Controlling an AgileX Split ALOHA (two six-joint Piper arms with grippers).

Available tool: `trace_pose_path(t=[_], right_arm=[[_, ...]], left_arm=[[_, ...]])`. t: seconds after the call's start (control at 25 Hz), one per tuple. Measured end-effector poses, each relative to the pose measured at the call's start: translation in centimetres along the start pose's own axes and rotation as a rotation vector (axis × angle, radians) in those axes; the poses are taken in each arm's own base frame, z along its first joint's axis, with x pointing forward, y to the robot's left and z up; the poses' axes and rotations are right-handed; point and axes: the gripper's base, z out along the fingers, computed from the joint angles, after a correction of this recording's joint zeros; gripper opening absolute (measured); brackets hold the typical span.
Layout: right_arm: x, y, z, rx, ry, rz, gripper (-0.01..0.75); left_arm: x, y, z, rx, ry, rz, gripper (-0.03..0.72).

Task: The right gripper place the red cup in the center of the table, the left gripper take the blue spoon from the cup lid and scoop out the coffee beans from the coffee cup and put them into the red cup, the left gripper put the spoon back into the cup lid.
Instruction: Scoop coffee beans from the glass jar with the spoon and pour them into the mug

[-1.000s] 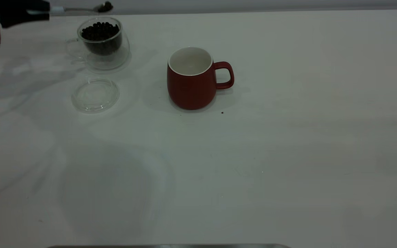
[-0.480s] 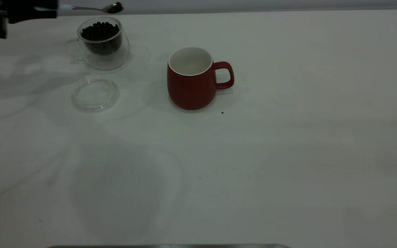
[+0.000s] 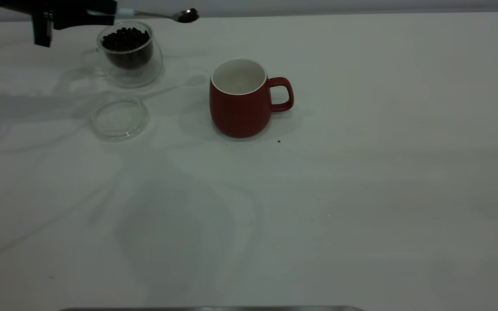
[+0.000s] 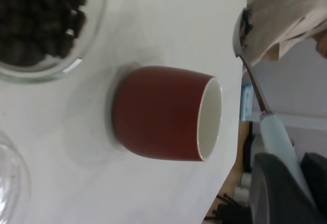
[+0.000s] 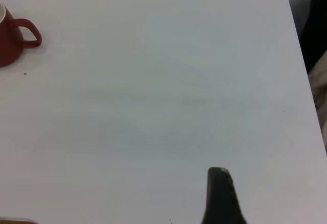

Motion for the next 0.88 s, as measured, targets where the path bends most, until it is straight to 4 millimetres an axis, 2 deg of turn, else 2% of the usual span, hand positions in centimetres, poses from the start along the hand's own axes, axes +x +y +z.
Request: trace_pose_path(t=[0.36,0.88], right_arm=[[0.0,0.0,0.0,0.000,0.000,0.000,0.531],[0.0,0.0,0.0,0.000,0.000,0.000,0.531]], left_arm=[[0.4,-1.0,2.1,0.003,0.049,0.023,0.122],[1.1,-1.6,3.9,-0.029,0.122,0.057,0.122]])
